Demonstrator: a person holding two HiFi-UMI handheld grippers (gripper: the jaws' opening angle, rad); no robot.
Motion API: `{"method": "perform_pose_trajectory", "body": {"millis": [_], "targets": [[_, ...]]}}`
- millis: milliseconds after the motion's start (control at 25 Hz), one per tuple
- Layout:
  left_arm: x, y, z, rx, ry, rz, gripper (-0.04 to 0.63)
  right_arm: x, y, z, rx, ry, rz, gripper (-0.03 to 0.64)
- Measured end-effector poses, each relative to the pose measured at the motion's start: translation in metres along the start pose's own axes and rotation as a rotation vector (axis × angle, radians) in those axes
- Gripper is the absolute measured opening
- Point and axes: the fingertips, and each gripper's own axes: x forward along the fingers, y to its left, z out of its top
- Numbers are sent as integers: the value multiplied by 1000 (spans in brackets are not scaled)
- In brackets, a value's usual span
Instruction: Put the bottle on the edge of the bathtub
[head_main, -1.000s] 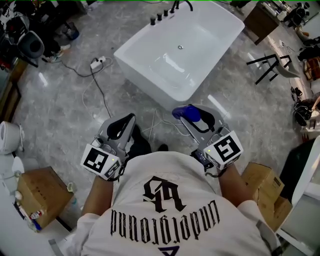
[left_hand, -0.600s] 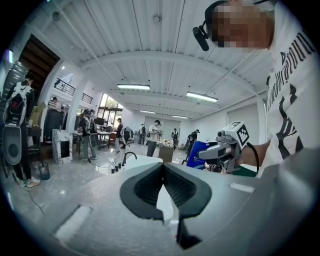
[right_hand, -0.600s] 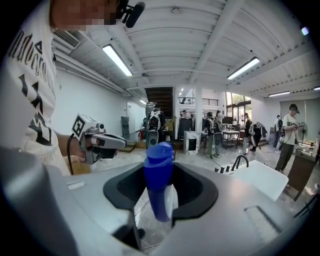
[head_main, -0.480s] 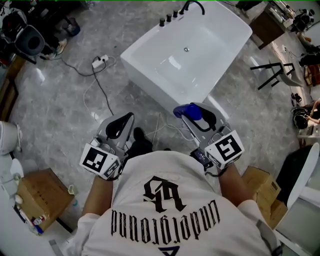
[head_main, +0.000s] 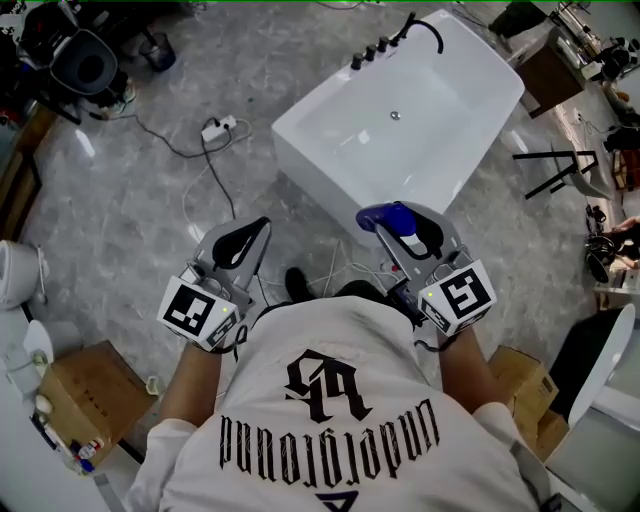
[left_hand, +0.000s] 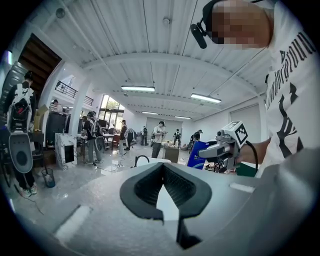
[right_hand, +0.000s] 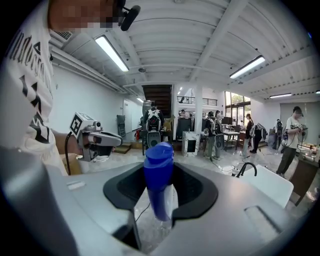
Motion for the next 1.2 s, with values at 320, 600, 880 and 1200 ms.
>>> {"method": "perform_pose_trajectory", "body": {"millis": [320, 600, 880, 1200], "targets": [[3, 39, 0, -11, 0, 27, 6, 37, -12, 3, 0, 16, 16, 155], [28, 77, 8, -6, 10, 74, 5, 86, -52, 11, -4, 7, 56, 155], [93, 125, 15, -16, 24, 104, 5, 131, -122, 12, 8, 12, 76, 155], [183, 150, 34, -6, 16, 104, 5, 156, -208, 19, -3, -3, 72, 155]]}}
